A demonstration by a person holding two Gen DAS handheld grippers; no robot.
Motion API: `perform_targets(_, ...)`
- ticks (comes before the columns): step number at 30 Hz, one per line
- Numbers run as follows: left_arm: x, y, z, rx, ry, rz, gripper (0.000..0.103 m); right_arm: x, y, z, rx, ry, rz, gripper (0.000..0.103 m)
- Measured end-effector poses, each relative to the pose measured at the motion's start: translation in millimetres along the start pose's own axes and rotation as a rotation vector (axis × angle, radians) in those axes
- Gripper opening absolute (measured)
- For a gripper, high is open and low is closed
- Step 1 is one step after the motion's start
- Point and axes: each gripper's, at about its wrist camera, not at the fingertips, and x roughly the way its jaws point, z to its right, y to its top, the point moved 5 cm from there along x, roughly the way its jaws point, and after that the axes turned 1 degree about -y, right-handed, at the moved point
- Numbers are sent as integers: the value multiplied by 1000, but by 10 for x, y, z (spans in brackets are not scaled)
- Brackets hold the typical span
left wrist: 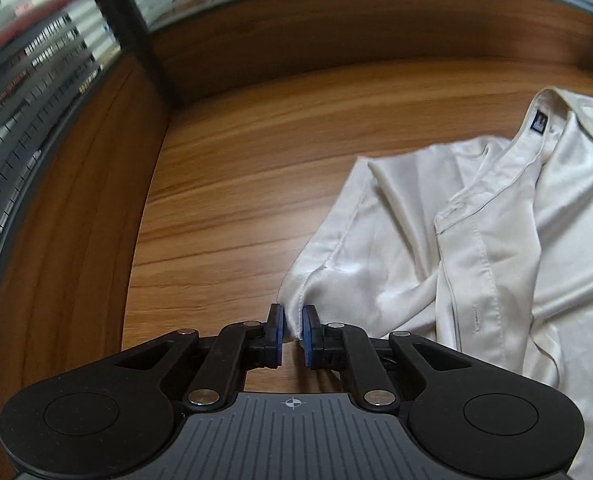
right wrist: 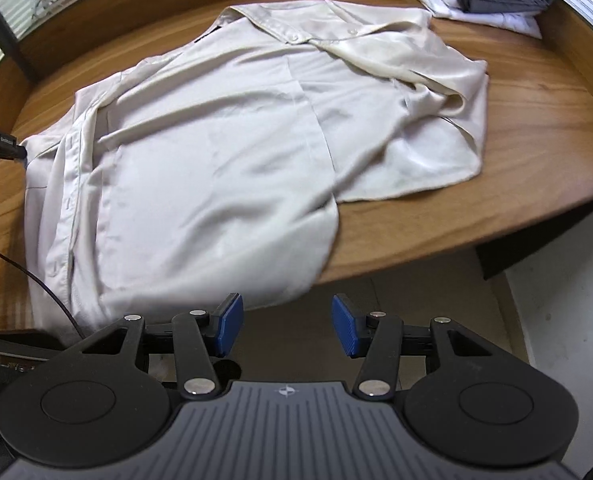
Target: Fold clothes
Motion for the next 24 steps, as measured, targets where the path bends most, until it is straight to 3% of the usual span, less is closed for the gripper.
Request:
perform_targets(8,-104,22,-132,15,-58,16,27,254,196,-21,87,-27,50,55)
perform_targets(14,-256,79,-17,84,-135,63,34,537,313,170,138,-199,92,54)
perform_targets(16,-250,83,79,133,-164,64,34,636,335,204,139,-212,84,52)
perform_targets(19,-181,44,177,189,-184,54,34,765,343,197,129,-216,57,41)
perform_targets(21,-122,18,231,221,-196,42,34,830,315,169,134,-202,34,18)
perform_targets(24,-21,-45,244,221,-193,2,34,817,253,146,154,-194,38,3)
